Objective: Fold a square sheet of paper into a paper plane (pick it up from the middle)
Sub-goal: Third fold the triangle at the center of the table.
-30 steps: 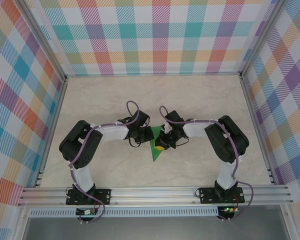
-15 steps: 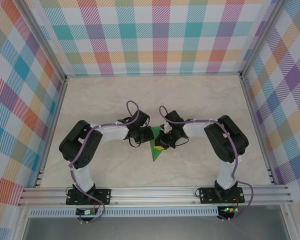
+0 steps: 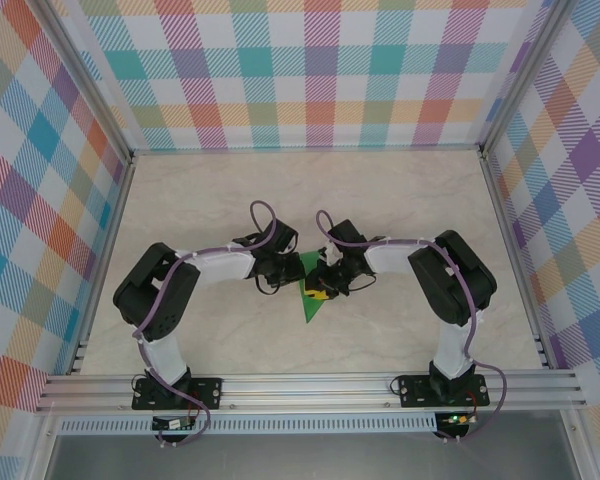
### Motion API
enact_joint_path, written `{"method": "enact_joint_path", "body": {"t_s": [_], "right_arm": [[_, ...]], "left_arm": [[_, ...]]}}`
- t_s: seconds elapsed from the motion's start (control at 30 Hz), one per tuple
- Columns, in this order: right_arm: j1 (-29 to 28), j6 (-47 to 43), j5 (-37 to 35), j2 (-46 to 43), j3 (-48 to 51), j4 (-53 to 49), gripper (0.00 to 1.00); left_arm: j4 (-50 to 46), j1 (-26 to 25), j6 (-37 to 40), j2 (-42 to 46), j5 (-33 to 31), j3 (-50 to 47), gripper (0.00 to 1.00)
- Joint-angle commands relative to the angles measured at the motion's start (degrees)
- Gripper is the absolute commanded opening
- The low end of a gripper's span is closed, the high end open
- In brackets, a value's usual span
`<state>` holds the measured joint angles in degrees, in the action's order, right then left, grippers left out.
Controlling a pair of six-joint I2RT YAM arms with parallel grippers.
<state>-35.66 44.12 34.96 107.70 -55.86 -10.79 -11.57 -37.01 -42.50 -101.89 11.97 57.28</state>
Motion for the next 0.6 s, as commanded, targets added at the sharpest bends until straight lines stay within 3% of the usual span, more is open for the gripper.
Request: {"method": "enact_joint_path", "body": {"t_s": [0.0, 0.13, 0.37, 0.57], "right_arm": [[-0.2, -1.3, -4.2, 2.6, 0.5, -2.4, 0.26], [-0.2, -1.6, -4.1, 2.4, 0.5, -2.4, 0.30], [-0.3, -2.0, -4.7, 2.0, 0.6, -3.1, 0.32], [-0.3, -2.5, -6.1, 2.0, 0.7, -4.2, 0.18]], "left_arm": [[-6.2, 1.1, -1.5, 4.5, -4.8, -0.2, 0.16], [-6.7, 1.6, -3.1, 6.0, -6.1, -2.1, 0.16], [-1.7, 1.7, -4.3, 8.3, -1.6, -5.7, 0.15], [2.3, 0.7, -4.0, 9.1, 4.8, -7.0, 0.12]]}}
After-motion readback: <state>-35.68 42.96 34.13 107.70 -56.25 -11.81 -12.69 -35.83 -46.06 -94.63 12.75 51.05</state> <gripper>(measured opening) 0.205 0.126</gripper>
